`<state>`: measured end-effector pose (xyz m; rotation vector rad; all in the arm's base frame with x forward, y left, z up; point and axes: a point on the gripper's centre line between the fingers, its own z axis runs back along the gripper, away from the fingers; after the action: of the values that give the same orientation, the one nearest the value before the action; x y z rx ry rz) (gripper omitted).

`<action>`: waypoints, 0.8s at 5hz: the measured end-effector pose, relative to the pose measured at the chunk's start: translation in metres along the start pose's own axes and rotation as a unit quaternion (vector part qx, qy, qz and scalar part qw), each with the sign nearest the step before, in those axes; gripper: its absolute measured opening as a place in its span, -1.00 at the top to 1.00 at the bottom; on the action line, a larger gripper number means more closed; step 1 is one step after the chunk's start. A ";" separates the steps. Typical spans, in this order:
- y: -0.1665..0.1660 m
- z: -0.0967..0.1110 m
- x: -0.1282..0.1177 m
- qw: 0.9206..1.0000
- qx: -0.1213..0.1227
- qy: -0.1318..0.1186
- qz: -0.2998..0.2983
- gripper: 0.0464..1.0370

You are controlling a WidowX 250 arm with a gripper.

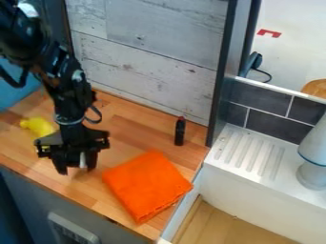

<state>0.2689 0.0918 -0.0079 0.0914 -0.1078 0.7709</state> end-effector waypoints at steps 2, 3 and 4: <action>0.004 -0.012 -0.006 1.000 0.014 0.011 -0.004 -0.36; 0.005 -0.010 -0.004 1.000 0.019 0.016 -0.007 -0.89; 0.005 -0.007 -0.005 0.999 0.026 0.028 -0.018 -0.94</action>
<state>0.2623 0.0933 -0.0154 0.1213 -0.0324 0.7396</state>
